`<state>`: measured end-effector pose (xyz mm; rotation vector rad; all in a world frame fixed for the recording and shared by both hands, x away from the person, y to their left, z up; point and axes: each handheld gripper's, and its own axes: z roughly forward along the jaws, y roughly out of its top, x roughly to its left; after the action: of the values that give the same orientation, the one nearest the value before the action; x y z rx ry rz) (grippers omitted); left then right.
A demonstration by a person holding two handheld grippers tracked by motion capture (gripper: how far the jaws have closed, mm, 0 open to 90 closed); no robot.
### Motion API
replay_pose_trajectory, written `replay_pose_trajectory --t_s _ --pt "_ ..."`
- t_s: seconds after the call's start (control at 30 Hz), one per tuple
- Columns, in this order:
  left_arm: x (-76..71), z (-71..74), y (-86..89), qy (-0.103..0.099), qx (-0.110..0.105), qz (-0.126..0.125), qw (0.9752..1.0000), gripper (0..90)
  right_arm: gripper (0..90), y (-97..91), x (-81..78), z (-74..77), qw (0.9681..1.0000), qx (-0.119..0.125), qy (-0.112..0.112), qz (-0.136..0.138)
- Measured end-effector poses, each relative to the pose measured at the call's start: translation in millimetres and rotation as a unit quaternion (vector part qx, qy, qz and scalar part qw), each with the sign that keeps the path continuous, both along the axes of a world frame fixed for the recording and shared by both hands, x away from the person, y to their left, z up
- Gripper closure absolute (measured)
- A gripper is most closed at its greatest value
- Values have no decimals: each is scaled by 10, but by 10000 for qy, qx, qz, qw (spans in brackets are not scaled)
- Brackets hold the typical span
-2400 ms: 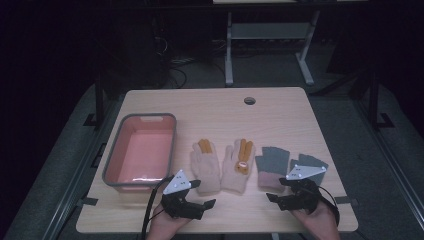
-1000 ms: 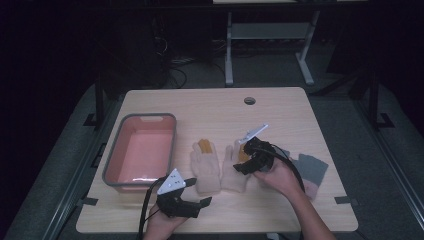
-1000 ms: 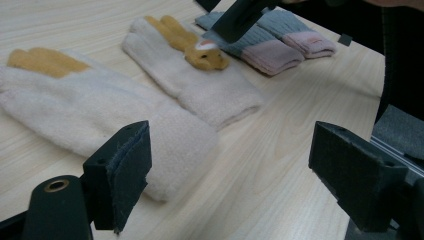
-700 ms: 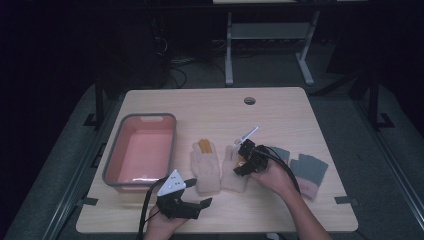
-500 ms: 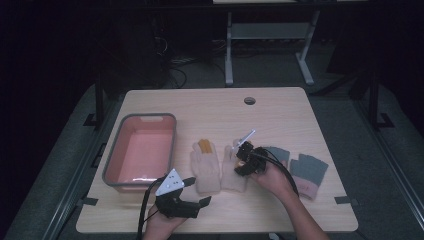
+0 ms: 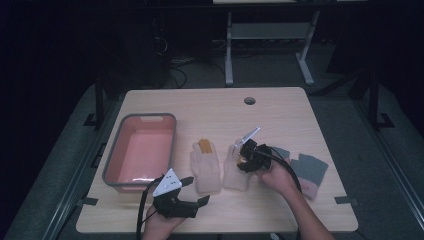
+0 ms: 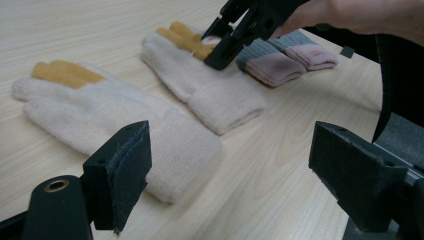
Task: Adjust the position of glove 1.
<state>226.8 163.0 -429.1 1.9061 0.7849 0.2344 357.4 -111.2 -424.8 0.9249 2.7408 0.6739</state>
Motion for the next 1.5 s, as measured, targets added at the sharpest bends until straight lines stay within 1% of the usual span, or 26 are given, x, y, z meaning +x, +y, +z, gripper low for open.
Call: replay_pose_trajectory --t_s 0.03,0.07,0.13,0.23,0.27,0.33,0.4,0.5,0.53,0.57,0.63,0.7,0.8,0.87,0.93,1.03,1.1,1.13,1.17,1.2,1.23,1.3,1.37,1.4,1.43,1.5 --pt "-1 2 5 7 -11 9 10000 174 622 -11 -5 59 9999 43 -76 55" --pt "-2 0 5 4 -63 41 10000 174 622 -11 -5 59 9999 43 -76 55" --pt "-7 7 16 20 -70 63 10000 174 622 -8 -14 115 9999 72 -80 89" --pt "-18 24 19 -31 -131 102 9999 174 622 5 -27 201 9996 57 -189 212" --pt "-21 32 21 -58 -122 109 9998 174 622 15 -35 237 9994 92 -214 247" --pt "-33 37 25 -69 -139 147 9998 174 622 38 -50 301 9988 248 -267 336" --pt "-37 35 27 -33 -118 139 9998 174 621 88 -51 359 9979 268 -305 509" --pt "-30 26 16 -51 -63 104 9999 174 621 200 -50 450 9961 297 -403 720" --pt "-31 26 15 -57 -39 106 9999 173 621 248 -48 474 9955 252 -447 802" --pt "-33 25 12 -49 -68 125 9999 173 621 299 -46 497 9950 220 -451 867" --pt "-35 23 20 -42 -85 158 9998 173 621 401 -12 505 9934 253 -380 1050" --pt "-28 19 24 1 -104 184 9998 173 621 509 28 499 9914 161 -353 1249" --pt "-28 24 34 -39 -83 193 9998 173 617 656 80 488 9886 167 -322 1462" --pt "-29 32 38 -81 -83 213 9997 173 617 740 95 498 9877 212 -336 1509" --pt "-26 30 42 -70 -97 212 9997 173 617 809 110 499 9861 260 -282 1617" --pt "-25 23 43 -45 -130 222 9997 173 616 905 128 468 9843 185 -210 1744" --pt "-28 32 45 -70 -118 225 9997 173 611 959 141 427 9836 131 -201 1785" --pt "-30 35 44 -92 -114 227 9996 174 607 987 143 404 9834 59 -166 1808" --pt "-31 37 42 -111 -107 219 9996 173 604 1011 142 377 9833 -33 -164 1813" --pt "-28 40 41 -110 -109 212 9997 173 601 1029 142 345 9845 -106 -172 1742" --pt "-27 44 44 -108 -94 209 9997 173 598 1044 152 293 9854 -163 -135 1687" --pt "-27 44 48 -127 -100 218 9996 173 586 1040 179 217 9858 -223 -44 1663" --pt "-26 37 56 -101 -87 227 9997 173 548 1010 210 161 9875 -185 11 1564" --pt "-19 30 53 -95 -93 229 9996 173 525 987 222 156 9884 -90 43 1518" --pt "-17 26 53 -83 -54 250 9996 173 492 969 232 163 9889 -10 118 1478" --pt "-9 12 48 -59 -93 272 9996 173 448 940 238 201 9900 103 94 1401"
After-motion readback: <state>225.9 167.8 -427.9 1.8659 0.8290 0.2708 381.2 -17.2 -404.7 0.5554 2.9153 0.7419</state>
